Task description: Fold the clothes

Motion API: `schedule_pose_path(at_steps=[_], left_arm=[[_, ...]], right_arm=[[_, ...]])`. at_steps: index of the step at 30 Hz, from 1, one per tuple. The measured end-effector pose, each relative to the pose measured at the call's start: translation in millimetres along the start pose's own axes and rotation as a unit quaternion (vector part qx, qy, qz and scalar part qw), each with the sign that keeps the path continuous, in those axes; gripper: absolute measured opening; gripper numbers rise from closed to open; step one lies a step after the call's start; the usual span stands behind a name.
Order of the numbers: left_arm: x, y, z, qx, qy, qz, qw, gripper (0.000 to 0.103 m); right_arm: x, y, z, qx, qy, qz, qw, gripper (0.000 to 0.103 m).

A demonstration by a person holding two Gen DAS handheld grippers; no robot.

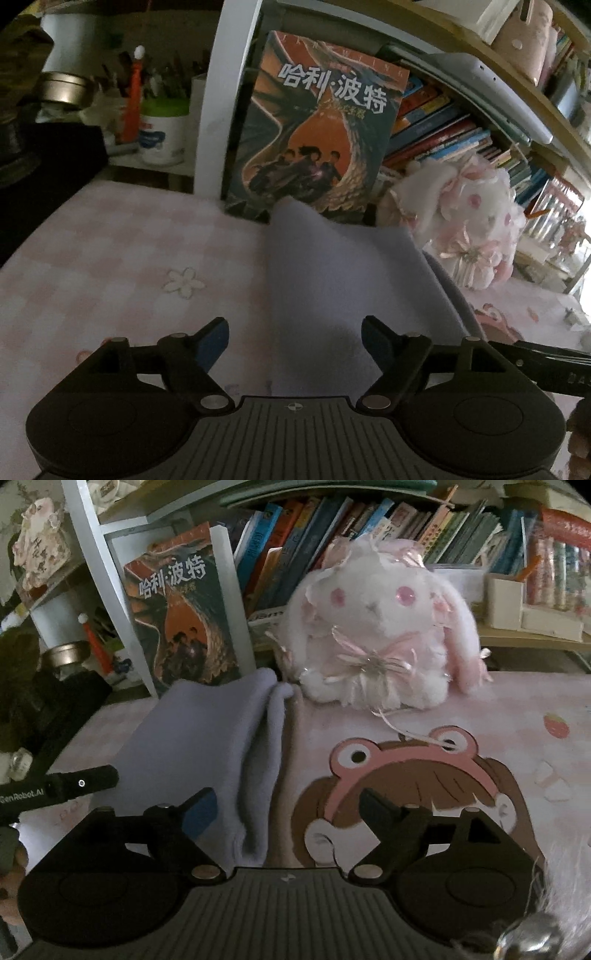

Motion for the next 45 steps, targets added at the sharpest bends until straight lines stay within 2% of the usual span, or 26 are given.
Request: schedule_pose_path(at_steps=[3,9,16,26,45], left_arm=[[-5,-9,-10,-0.001,0.002,0.013,0.9999,0.081],[-18,-24,-30,-0.015,0.012,0.036,0.9992,0.092],[-30,-41,-52,-0.025,0.032,0.065,0.9971,0.099],[-29,-52,-56,-0.010,0.034,0.068,0.9971,0.100],[-27,-58,-58,-0.001,0.030,0.065,0.9975,0.100]], right_arm=[[5,-9,-9,-0.005,-0.010,-0.015,1.000,0.090],[17,-26,-28,-0.013,-0.030,-0.053,0.998,0.097],[25,-46,-48,-0.023,-0.042,-0.056,0.997,0.100],[29,-58,-58,-0.022,-0.055,-0.050,0.997,0.100],[34,-61,-62,-0.021,-0.060,-0.058,0.996,0.100]])
Point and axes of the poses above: each gripper's, at about its wrist camera, not at the fingertips, and z roughly the way its jaws point, x to its left, y to its top, the point moved 3 cm from there along z, roughly the way its jaws point, and after that the axes turned 2 degrees about -y, right-handed, at the moved point
